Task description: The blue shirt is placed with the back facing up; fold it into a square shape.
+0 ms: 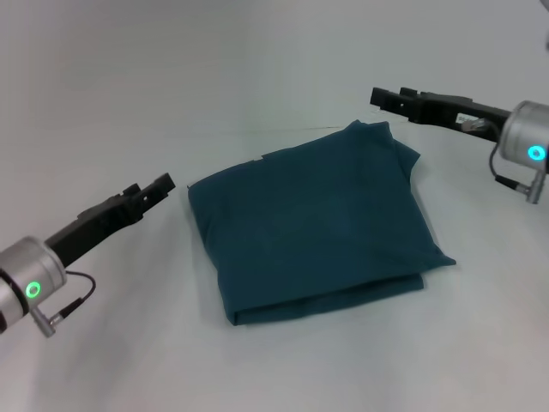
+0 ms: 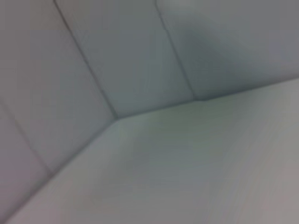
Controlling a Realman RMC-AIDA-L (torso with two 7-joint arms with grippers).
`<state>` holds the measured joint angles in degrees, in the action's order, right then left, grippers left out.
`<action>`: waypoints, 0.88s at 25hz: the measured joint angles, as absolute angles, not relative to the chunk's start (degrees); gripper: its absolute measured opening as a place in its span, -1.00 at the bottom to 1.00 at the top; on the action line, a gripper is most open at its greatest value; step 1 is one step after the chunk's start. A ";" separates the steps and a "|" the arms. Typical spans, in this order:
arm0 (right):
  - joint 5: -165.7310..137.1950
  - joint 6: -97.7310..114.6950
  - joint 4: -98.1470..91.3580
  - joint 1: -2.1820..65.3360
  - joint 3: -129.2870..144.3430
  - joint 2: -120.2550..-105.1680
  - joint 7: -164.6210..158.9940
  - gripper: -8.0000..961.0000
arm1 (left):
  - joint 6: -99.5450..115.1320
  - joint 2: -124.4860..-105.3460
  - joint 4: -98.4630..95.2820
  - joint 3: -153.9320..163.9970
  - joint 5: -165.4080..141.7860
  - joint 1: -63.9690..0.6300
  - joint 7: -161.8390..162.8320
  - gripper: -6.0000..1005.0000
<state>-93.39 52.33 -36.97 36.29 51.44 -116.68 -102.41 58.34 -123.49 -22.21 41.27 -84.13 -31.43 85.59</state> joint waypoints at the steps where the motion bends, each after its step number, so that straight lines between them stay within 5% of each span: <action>1: -93.44 53.97 -36.99 36.17 50.99 -116.24 -102.89 0.34 | 57.65 -123.37 -22.22 41.46 -84.17 -31.93 86.55 0.50; 11: -94.99 68.34 -37.19 35.46 50.49 -110.69 -110.83 0.34 | 46.15 -122.36 -22.15 52.47 -84.37 -37.88 95.42 0.50; 22: -97.36 71.49 -39.71 34.67 50.38 -111.58 -110.79 0.34 | 36.45 -123.86 -22.09 60.15 -84.37 -41.27 95.31 0.50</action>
<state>-97.36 71.49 -39.71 34.67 50.38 -111.58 -110.79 36.45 -123.86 -22.09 60.15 -84.37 -41.27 95.30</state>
